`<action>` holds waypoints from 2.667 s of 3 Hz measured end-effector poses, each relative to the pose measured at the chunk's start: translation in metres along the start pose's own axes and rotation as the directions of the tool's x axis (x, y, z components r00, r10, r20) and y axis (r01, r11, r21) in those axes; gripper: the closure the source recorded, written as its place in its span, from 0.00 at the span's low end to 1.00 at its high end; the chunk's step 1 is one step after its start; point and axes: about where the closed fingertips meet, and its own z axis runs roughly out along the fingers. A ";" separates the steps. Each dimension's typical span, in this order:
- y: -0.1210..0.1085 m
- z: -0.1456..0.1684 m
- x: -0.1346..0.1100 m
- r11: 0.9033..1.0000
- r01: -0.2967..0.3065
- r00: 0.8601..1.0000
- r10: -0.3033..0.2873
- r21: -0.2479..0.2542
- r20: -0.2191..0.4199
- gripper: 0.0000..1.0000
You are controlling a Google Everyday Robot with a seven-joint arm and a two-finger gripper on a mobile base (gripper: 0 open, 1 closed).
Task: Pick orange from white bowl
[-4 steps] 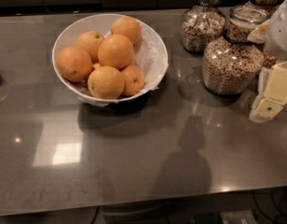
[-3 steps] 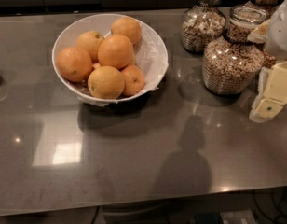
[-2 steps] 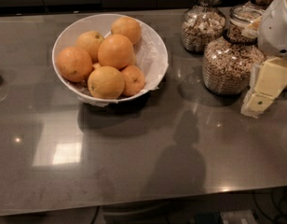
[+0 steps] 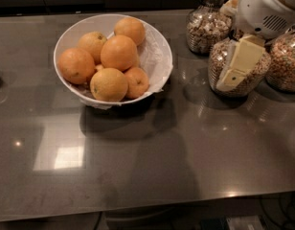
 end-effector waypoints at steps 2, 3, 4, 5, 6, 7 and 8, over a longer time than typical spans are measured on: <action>-0.007 -0.008 -0.016 0.996 0.067 0.996 -0.070 0.052 0.064 0.00; -0.014 0.016 -0.028 0.991 0.125 0.989 -0.128 0.040 0.069 0.00; -0.033 0.054 -0.054 0.975 0.220 0.969 -0.222 0.029 0.106 0.00; -0.053 0.085 -0.073 0.954 0.297 0.945 -0.299 0.031 0.132 0.00; -0.075 0.107 -0.080 0.938 0.345 0.926 -0.347 0.038 0.147 0.00; -0.100 0.127 -0.079 0.919 0.392 0.905 -0.394 0.048 0.163 0.00; -0.100 0.127 -0.079 0.919 0.392 0.904 -0.394 0.048 0.163 0.00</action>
Offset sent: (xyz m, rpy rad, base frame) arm 0.0041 0.0093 0.0120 0.0278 -0.0624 0.0501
